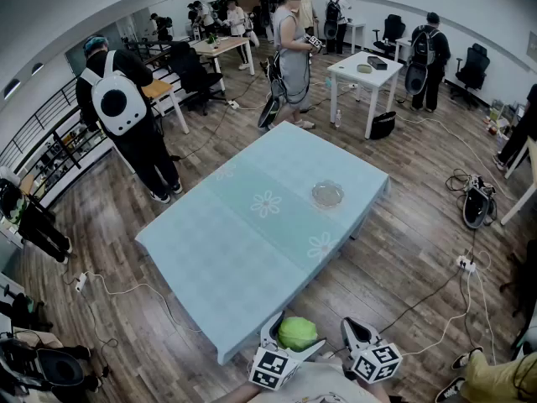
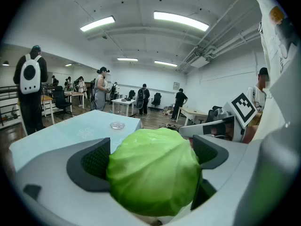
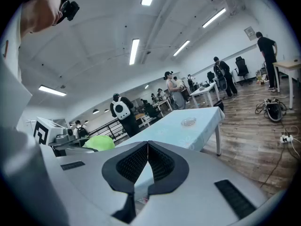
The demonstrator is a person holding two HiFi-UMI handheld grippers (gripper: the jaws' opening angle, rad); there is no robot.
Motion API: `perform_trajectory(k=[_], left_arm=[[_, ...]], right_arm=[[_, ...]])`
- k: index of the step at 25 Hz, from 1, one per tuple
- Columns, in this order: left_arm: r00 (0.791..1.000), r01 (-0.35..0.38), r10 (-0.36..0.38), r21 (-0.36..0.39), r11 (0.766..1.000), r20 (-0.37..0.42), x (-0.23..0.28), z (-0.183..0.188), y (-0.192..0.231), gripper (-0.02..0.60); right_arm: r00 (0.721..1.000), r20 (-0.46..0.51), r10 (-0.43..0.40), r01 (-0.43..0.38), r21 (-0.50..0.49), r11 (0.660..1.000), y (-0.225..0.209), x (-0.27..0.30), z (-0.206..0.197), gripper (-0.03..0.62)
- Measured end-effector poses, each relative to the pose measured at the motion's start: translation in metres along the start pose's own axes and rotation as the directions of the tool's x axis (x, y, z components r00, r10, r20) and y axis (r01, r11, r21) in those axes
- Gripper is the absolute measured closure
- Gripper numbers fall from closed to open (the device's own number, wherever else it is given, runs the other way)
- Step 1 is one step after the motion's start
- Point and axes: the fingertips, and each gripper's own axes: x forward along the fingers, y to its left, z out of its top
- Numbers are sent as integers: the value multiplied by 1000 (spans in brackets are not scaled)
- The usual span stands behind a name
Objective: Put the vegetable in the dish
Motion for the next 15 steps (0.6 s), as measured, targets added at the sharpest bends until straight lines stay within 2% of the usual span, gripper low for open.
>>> perform_trajectory(k=[6,8,11,15], left_arm=[[1000,-8,7,25,1000,17,43,10,-46,29],[1000,21,-21,7,1000,2,59,3,-70,29],[997,79,-79,33,996,-13,81,1,-105,29],[989,132,-129,32,991,-69,90,-4,-130,29]], right_arm=[[1000,6,15,-15,-14,1000,-53,-25,9,571],[1000,-10,20,-20,-2,1000,-69,-42,1,571],[999,-29,38,-36,44,998,-92,-66,-8,570],[1000,-8,-2,3,78,997,-118,-95,-11,569]])
